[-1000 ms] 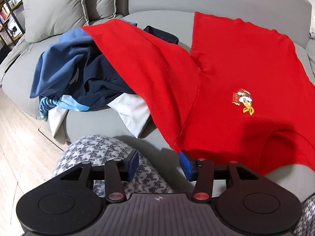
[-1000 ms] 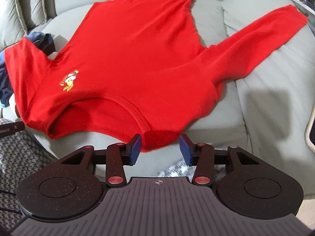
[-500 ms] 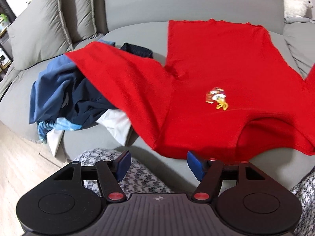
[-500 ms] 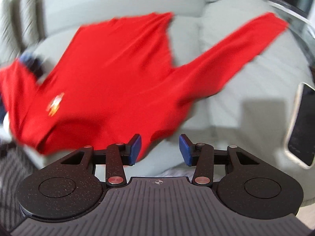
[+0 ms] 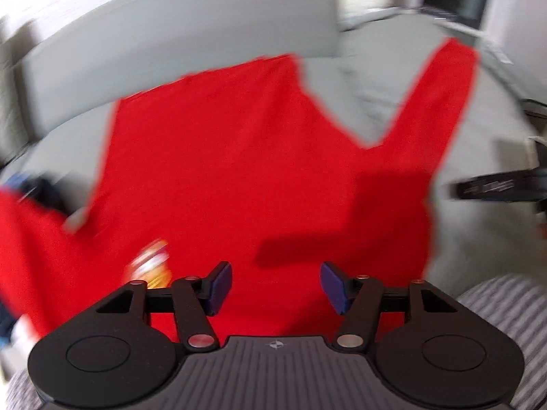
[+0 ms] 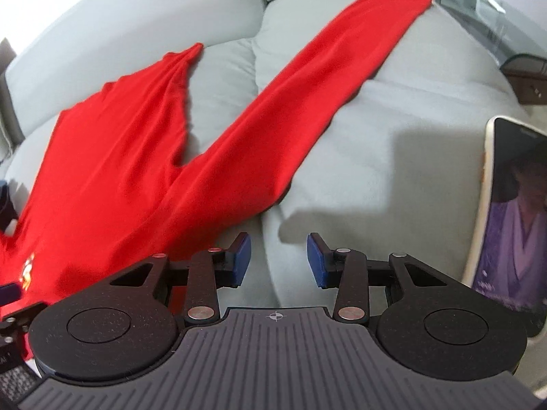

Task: Fold clothes
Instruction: 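Grasp the red sleeve with the right gripper and stretch it out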

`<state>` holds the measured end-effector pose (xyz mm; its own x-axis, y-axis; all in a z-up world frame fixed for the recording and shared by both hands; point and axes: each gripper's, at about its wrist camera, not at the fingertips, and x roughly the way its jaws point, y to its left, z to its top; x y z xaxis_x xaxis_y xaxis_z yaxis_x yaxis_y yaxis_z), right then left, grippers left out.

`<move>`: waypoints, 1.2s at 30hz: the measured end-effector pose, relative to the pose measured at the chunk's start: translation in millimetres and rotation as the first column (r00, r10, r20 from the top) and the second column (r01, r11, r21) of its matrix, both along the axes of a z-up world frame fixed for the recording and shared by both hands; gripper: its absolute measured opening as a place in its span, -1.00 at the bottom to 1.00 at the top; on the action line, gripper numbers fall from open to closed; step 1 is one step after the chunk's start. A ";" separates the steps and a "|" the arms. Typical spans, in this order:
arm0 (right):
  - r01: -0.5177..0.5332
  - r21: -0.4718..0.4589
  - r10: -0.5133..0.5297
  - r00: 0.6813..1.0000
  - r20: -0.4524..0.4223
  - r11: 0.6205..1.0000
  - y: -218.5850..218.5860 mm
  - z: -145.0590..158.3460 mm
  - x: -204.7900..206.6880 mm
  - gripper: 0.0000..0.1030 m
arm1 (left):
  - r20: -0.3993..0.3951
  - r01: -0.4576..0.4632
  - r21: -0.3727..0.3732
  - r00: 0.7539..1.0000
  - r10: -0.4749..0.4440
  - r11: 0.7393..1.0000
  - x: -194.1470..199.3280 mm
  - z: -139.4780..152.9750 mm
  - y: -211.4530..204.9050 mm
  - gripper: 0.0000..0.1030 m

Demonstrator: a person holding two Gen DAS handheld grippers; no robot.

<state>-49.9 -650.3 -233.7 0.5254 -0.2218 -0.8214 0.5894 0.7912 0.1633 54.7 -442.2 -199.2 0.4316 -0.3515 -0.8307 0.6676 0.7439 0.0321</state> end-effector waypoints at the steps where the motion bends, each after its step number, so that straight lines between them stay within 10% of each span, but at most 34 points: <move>1: -0.003 0.016 0.003 1.000 0.008 1.000 -3.9 -3.8 0.8 -0.17 | -0.005 0.018 -0.004 1.000 -0.018 1.000 1.8 -2.7 -11.2 0.02; 20: -0.080 0.144 0.053 0.982 0.182 0.986 -41.6 -43.5 35.0 -0.35 | -0.050 0.078 0.093 0.996 -0.073 0.993 22.6 -44.9 -62.2 0.02; 26: -0.105 0.227 0.049 0.970 0.239 0.968 -45.5 -43.7 34.9 -0.94 | -0.057 0.074 0.091 0.996 -0.069 0.993 23.2 -43.6 -62.2 0.02; 36: 0.062 0.091 -0.063 0.998 0.004 0.994 -34.4 -22.2 8.9 -1.00 | -0.060 0.140 0.120 0.989 -0.134 0.983 7.3 -34.3 -62.4 -0.10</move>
<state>-41.0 -684.7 -255.9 0.5189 -0.1791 -0.8359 0.6358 0.7345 0.2373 61.9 -504.6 -233.5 0.3418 -0.2980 -0.8913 0.7661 0.6376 0.0806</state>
